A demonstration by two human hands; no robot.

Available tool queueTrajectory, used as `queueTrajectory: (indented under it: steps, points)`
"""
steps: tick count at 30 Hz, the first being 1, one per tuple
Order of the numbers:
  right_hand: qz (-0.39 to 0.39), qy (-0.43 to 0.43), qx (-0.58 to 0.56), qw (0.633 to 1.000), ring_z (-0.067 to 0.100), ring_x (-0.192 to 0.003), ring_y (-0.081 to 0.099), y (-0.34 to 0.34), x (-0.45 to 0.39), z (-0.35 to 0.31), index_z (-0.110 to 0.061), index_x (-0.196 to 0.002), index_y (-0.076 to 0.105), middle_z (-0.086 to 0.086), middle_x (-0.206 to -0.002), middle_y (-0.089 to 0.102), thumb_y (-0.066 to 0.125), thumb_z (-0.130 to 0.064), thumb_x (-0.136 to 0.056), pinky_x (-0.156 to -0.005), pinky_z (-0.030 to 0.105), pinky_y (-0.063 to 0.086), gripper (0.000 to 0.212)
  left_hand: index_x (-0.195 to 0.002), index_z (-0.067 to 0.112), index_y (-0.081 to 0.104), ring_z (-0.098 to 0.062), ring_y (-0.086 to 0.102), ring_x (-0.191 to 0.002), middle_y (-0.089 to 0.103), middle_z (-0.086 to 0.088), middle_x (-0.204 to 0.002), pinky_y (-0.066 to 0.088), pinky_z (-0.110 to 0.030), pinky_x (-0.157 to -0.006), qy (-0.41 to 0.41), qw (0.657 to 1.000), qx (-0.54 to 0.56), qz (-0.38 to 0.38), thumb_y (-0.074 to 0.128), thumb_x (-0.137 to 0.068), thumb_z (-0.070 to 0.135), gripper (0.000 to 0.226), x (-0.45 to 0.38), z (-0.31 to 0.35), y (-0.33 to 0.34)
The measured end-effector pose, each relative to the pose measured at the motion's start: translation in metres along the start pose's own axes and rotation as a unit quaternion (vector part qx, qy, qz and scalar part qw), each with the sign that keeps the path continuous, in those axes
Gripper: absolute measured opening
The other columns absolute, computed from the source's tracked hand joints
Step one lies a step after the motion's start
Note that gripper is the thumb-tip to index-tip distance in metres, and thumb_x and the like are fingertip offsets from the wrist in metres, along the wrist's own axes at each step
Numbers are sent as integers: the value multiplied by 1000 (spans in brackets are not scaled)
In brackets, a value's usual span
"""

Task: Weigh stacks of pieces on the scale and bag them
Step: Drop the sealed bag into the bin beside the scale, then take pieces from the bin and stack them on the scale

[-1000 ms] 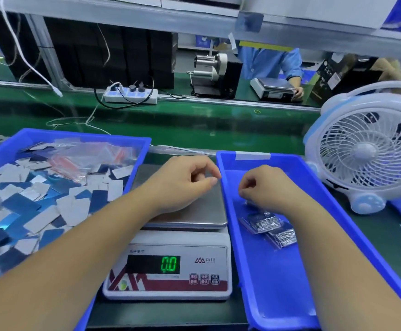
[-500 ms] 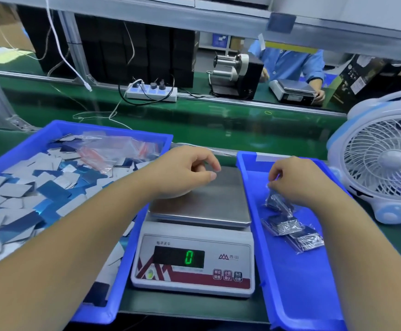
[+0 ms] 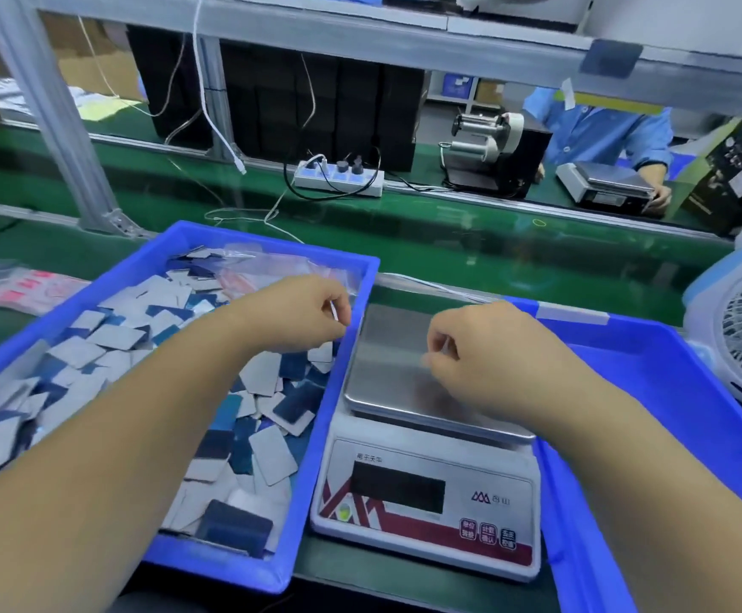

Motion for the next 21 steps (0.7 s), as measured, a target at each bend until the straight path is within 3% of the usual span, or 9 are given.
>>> queueTrajectory:
  steps: [3,7,10,12,14,16,18,21]
  points:
    - [-27,-36,10,999,23,-77,60,6,-12,-23,-25,-82,58,-6,-79,63,50,-41,-88,-69,38,55,19,-82,32,61,-7,57,-70,60,11,-81,43,-25,-56,-37,998,-58,8,66,-86,20,13,9,-24,-15]
    - [16,-63,-20,998,20,-73,59,14,-23,-38,-22,-79,59,-7,-74,63,51,-36,-89,-66,39,53,18,-90,34,64,-9,62,-79,62,15,-86,53,-30,-73,-77,988,-103,-88,77,-79,33,17,27,-47,-17]
    - [49,-75,-58,994,14,-71,58,20,-24,-36,-24,-77,62,-9,-71,64,55,-33,-89,-66,38,52,16,-101,37,62,-7,59,-77,55,17,-85,48,-28,-66,-83,982,-121,-121,81,-70,38,37,37,-54,-8]
    - [55,-76,-81,992,8,-71,58,22,-22,-31,-27,-77,64,-14,-72,64,57,-32,-88,-66,34,50,14,-106,36,59,-11,60,-79,56,13,-91,50,-30,-66,-80,984,-121,-107,80,-70,38,42,36,-54,-4]
    - [60,-71,-103,990,0,-72,56,23,-19,-27,-30,-77,65,-20,-71,62,57,-32,-87,-64,23,46,13,-111,33,56,-16,64,-85,58,7,-100,56,-36,-75,-74,986,-119,-85,79,-75,38,42,31,-52,-3]
    - [67,-65,-120,988,-5,-73,56,23,-18,-25,-32,-78,66,-23,-71,62,57,-32,-86,-63,12,39,12,-121,34,54,-18,60,-97,51,5,-114,54,-40,-86,-52,986,-139,-82,80,-77,40,52,24,-49,-3]
    - [73,-60,-133,987,-5,-73,57,23,-18,-25,-30,-79,68,-22,-72,63,59,-28,-86,-64,10,39,11,-137,37,47,-18,45,-115,44,6,-129,46,-40,-98,1,979,-173,-107,78,-79,39,66,15,-42,1]
    - [74,-58,-134,986,-2,-72,57,24,-17,-25,-29,-79,69,-19,-73,65,62,-26,-86,-63,8,38,10,-146,33,41,-25,33,-129,41,11,-143,37,-44,-106,85,960,-227,-138,62,-84,18,66,5,-28,13]
Point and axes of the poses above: each hand's wrist, its own x-axis away from the middle knuckle, its own y-axis out of the palm, z = x × y, the point moved 3 cm from there along -x, towards the middle knuckle
